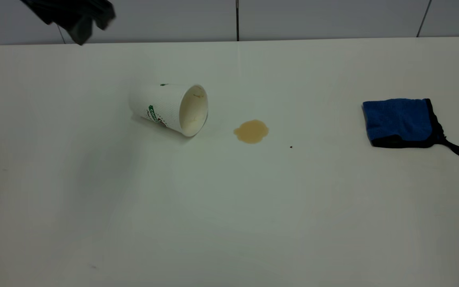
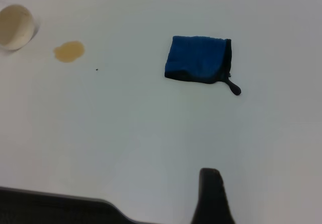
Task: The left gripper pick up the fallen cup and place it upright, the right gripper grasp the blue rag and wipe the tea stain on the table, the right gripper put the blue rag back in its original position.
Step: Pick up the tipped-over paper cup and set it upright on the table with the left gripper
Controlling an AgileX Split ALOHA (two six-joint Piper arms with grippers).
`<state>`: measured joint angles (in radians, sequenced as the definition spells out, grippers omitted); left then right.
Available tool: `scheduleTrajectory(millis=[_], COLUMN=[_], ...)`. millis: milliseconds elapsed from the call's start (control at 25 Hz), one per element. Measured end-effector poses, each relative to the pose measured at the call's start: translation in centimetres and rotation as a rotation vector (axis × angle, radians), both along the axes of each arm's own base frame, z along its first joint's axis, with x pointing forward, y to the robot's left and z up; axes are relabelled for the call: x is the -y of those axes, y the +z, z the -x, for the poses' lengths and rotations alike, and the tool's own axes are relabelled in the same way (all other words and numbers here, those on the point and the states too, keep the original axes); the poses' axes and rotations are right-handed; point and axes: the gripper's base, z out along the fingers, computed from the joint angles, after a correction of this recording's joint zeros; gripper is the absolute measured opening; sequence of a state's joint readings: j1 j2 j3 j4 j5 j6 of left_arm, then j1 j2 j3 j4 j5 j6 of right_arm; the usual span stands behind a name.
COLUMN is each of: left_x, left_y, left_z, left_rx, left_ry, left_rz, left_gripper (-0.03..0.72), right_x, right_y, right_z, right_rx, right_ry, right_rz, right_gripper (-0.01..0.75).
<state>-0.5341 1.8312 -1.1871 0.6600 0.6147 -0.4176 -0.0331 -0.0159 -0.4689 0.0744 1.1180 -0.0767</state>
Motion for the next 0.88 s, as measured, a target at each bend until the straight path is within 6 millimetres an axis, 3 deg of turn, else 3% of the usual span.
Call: scheduleTrajectory(millis=[160,440,680,880], left_x=[4.3,8.7,10.7,11.0], left_y=[-3.1,-7.8,-11.6,-14.2], left_z=[-1.7,-4.1,-5.4,-5.8], left_rx=[0.03,0.04,0.032,0.028], left_ry=[-0.061,-0.15,-0.192,-0.241], left_rz=[-0.07,-0.127,-0.162,-0.225], left_gripper=[0.472,0.472,0.492,0.493], right_x=[0.0,0.0,0.0,0.0], right_y=[0.0,0.0,0.0,0.0], right_z=[0.0,0.0,0.0,0.0], right_rx=[0.0,0.0,0.0,0.0], right_ry=[0.0,0.0,0.0,0.0], right_rz=[0.0,0.0,0.0,0.0], right_gripper=[0.578,0.578,0.578,0.578])
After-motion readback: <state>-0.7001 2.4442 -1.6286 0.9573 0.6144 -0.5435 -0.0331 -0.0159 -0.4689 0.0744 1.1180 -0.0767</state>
